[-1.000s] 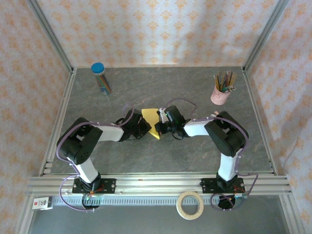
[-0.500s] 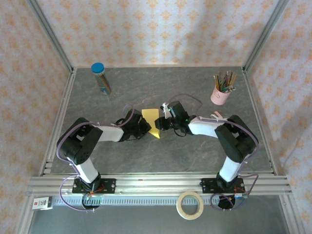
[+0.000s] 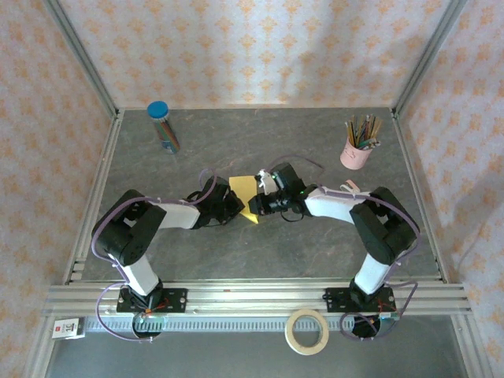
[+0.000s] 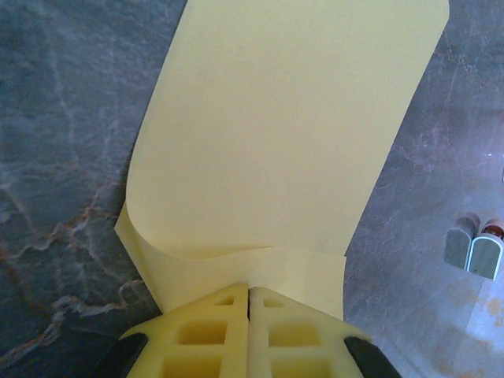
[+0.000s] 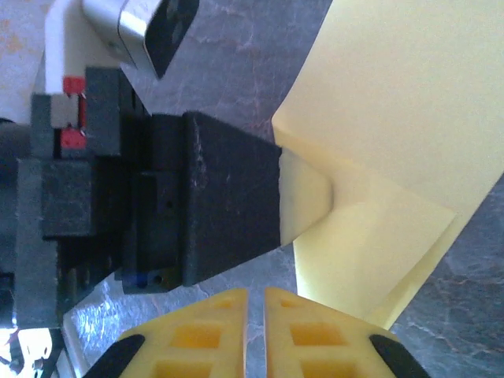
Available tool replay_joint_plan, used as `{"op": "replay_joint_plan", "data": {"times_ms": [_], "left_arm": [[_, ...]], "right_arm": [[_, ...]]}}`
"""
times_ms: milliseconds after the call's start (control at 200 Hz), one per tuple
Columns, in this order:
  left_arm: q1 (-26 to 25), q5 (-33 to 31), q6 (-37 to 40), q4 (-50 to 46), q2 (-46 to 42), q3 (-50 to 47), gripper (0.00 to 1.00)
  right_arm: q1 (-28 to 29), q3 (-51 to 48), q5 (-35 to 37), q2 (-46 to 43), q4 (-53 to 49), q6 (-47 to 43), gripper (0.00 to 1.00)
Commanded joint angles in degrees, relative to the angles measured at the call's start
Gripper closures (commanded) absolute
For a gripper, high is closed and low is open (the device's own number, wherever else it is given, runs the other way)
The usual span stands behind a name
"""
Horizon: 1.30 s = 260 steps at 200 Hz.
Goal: Fold a paper plane with a square sheet of paper (pick it up from the middle)
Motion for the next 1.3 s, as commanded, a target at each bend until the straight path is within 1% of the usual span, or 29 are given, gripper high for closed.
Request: {"op": "replay_joint_plan", "data": {"times_ms": [0, 320, 485, 1126, 1296], "left_arm": [[-0.43, -0.74, 0.9, -2.71, 1.39, -0.34, 0.93], [-0.48, 0.23, 1.23, -2.27, 1.53, -0.08, 0.93], [-0.55, 1.33, 1.53, -1.77, 1.93, 0.17, 0.93], [-0.5, 1.85, 1.7, -1.54, 1.93, 0.48, 0.93], [-0.48, 1.93, 2.76, -2.55, 1.63, 1.36, 0.93]], "right_arm": [[0.8, 2.18, -2.72, 1.77, -2.1, -0.59, 0.89], [1.2, 5.86, 0.35, 5.78, -5.14, -0.91, 0.91], [1.29, 6.57, 0.72, 7.31, -6.68, -1.91, 0.92], [1.29, 6.16, 1.83, 10.04, -8.36, -2.53, 0.93], [1.28, 5.8, 2.4, 9.97, -8.61, -2.51, 0.93]]}}
